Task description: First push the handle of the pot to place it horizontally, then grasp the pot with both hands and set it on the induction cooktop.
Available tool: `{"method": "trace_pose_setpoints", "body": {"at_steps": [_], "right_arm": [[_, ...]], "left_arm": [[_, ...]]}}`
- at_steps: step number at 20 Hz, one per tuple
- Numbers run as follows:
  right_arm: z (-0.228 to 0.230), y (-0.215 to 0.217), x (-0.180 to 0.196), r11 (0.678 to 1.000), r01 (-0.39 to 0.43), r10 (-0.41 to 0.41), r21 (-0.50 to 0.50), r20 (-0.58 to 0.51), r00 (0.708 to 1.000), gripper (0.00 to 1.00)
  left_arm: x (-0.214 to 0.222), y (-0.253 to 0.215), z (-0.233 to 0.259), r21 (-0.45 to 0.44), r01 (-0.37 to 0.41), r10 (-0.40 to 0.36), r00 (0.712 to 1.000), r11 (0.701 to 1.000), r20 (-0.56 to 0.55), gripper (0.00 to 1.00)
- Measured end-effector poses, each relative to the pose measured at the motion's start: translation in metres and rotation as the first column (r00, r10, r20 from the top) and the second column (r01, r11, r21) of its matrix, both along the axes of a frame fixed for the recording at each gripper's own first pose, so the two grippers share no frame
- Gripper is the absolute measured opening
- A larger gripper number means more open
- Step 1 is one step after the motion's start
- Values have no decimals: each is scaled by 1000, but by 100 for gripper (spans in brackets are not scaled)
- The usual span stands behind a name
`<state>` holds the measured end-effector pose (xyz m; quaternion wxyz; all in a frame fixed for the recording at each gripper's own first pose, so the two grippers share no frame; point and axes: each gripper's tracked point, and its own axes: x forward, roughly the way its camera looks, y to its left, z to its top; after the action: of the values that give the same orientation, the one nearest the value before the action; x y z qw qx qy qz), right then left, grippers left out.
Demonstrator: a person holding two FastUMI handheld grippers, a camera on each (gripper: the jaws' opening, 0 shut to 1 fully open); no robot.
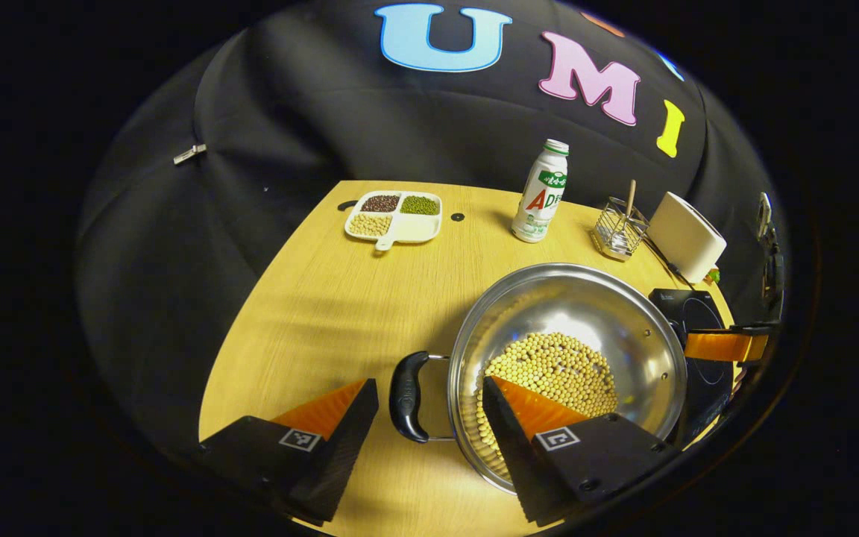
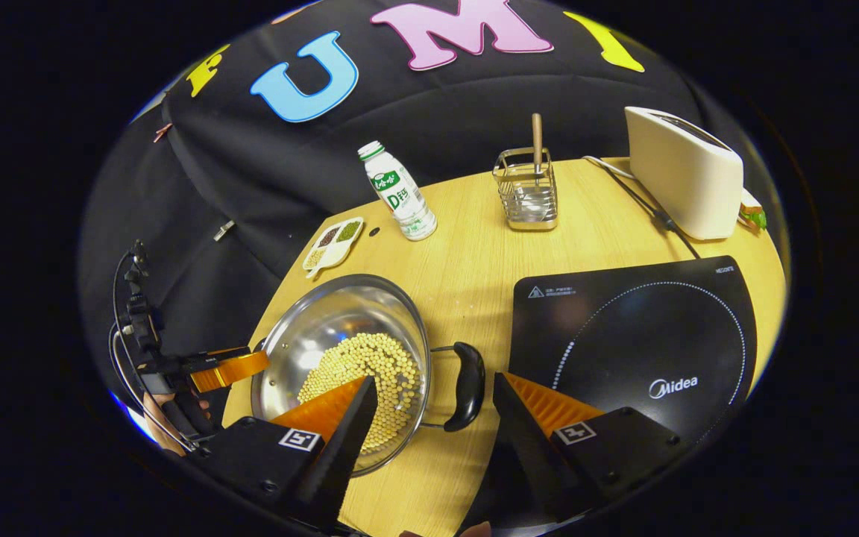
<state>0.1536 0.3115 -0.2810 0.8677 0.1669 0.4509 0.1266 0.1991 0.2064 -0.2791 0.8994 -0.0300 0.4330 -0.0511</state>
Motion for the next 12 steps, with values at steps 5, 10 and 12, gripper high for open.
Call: {"method": "trace_pose_setpoints", "body": {"at_steps": [5,10,12], "right_arm": [[-16,11,15,999,34,-34,6,-49,998,95],[-30,13,30,994,48,-53,-97,-54,997,90],[-38,16,35,988,44,-51,-146,-44,998,89]], "left_arm": [[6,-2,-14,-11,-11,11,1000,1000,-27,80],[11,2,-27,8,-20,20,999,1000,-49,73],[11,8,-31,8,-28,29,998,1000,-56,73]]}}
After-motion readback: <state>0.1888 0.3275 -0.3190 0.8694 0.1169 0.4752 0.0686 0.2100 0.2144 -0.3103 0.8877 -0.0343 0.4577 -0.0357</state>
